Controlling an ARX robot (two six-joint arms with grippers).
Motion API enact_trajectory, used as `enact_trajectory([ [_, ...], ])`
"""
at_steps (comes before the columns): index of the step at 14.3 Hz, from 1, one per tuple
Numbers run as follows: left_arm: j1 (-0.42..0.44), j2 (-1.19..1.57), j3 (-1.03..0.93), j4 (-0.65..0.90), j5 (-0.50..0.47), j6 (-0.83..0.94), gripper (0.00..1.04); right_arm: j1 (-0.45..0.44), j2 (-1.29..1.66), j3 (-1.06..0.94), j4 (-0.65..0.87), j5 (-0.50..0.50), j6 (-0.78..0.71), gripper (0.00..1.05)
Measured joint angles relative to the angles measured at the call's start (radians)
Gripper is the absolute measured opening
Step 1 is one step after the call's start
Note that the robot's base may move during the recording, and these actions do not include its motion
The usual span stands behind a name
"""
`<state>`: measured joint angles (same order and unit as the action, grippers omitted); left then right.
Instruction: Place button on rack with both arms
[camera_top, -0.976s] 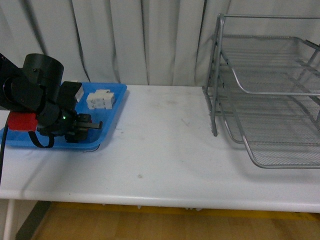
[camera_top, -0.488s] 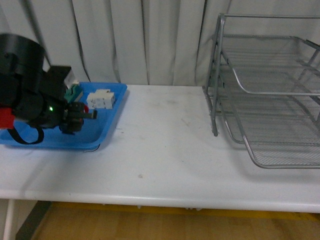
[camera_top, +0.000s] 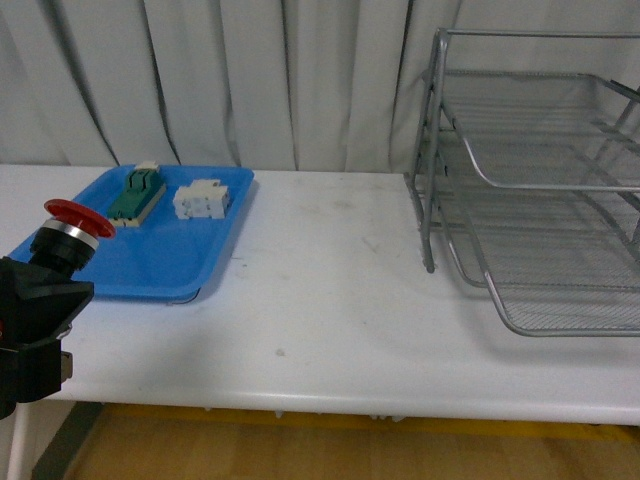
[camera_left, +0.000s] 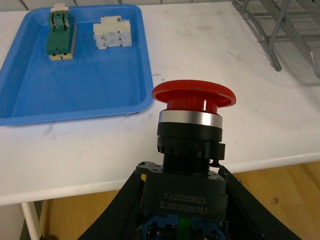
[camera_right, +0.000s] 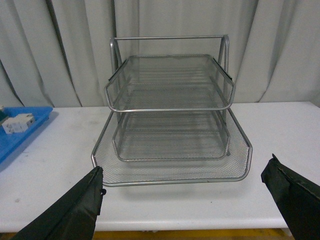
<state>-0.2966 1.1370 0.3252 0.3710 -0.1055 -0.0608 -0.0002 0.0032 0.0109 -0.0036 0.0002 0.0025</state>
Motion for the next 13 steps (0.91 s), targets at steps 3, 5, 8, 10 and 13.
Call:
enact_trajectory([
  [3,-0.032,-0.004,-0.040,0.018,-0.023,-0.048,0.36,0.000,0.000,0.000,0.000,0.000,0.000,0.98],
  [5,-0.042,0.019,-0.048,0.049,-0.031,-0.067,0.36,0.000,0.000,0.000,0.000,0.000,0.000,0.98],
  [8,-0.055,0.051,-0.057,0.074,-0.037,-0.071,0.36,0.000,0.000,0.000,0.000,0.000,0.000,0.98],
  [10,-0.055,0.064,-0.058,0.084,-0.033,-0.071,0.36,0.000,0.000,0.000,0.000,0.000,0.000,0.98],
  [13,-0.055,0.071,-0.070,0.094,-0.028,-0.072,0.36,0.000,0.000,0.000,0.002,0.000,0.000,0.98],
])
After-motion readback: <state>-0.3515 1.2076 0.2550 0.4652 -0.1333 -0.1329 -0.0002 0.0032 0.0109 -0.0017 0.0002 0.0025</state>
